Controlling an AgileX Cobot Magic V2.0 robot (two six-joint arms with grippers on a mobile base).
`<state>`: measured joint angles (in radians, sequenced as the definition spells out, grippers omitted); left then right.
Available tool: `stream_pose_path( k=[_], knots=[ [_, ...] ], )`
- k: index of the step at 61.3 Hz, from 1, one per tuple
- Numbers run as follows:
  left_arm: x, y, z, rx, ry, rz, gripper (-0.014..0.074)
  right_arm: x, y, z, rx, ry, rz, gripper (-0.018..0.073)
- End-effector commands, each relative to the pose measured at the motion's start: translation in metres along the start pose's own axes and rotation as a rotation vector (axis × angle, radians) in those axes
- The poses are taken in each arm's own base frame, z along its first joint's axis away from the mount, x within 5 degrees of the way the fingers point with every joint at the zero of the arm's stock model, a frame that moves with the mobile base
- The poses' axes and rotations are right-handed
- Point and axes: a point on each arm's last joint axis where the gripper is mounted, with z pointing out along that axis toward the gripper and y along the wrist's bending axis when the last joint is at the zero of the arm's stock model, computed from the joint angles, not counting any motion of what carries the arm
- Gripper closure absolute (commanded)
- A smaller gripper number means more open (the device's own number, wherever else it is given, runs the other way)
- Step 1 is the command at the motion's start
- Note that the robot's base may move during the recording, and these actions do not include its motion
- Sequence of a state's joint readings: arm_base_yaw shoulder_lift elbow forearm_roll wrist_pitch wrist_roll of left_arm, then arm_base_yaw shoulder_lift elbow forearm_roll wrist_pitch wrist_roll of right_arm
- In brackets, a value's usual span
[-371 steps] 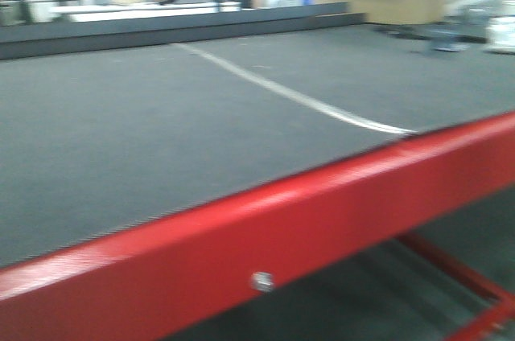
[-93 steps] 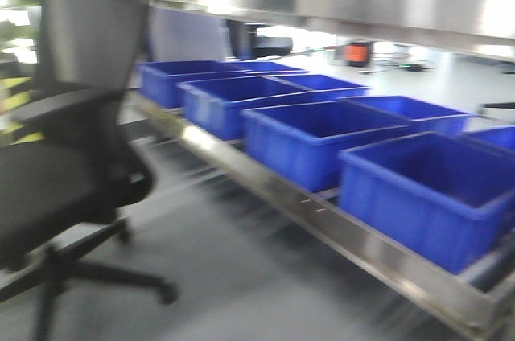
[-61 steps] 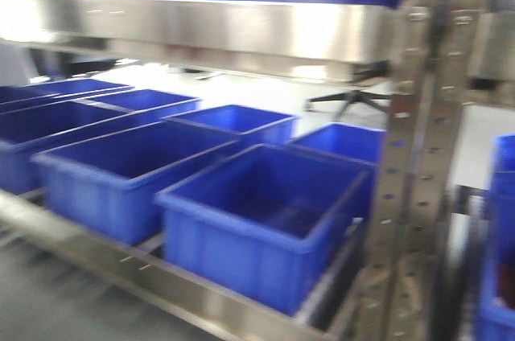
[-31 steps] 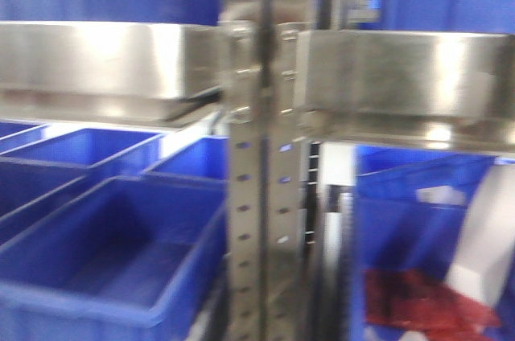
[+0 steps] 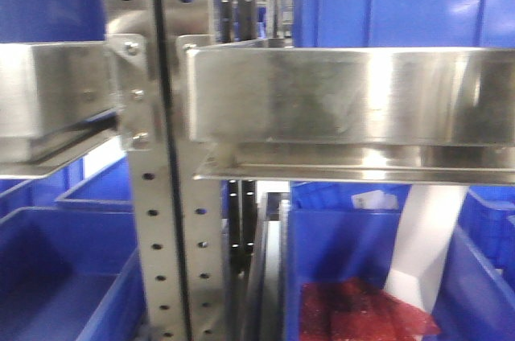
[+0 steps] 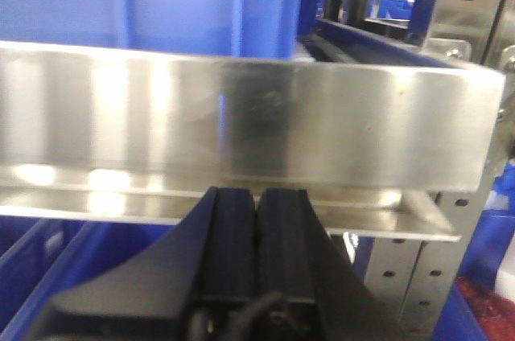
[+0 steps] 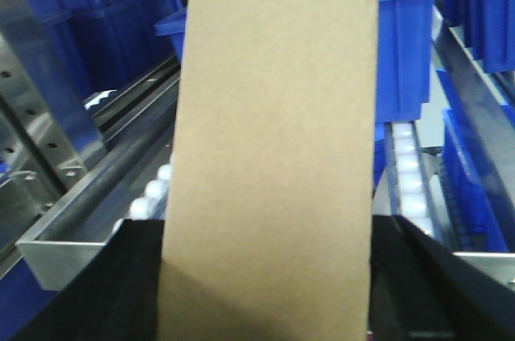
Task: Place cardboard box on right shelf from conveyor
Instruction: 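Extend the right arm carrying the box over the roller shelf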
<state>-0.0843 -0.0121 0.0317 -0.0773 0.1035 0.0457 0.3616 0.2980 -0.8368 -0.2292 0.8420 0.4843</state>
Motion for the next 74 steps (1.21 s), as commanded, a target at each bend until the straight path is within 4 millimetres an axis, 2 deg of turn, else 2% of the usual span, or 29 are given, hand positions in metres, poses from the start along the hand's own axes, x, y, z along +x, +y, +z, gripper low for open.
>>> stream_pose_path(
  k=[1,74],
  knots=[
    [-0.0055,0.0001,-0.0011,0.003,-0.094,-0.006,0.0713,-0.0151,0.0049,-0.0006,-0.027,-0.103,-0.026,0.0406],
    [-0.0054,0.0001,-0.0009,0.003,-0.093,-0.006,0.0713,-0.0151,0.0049,-0.0006,-0.027,-0.103,-0.026,0.0406]
  ],
)
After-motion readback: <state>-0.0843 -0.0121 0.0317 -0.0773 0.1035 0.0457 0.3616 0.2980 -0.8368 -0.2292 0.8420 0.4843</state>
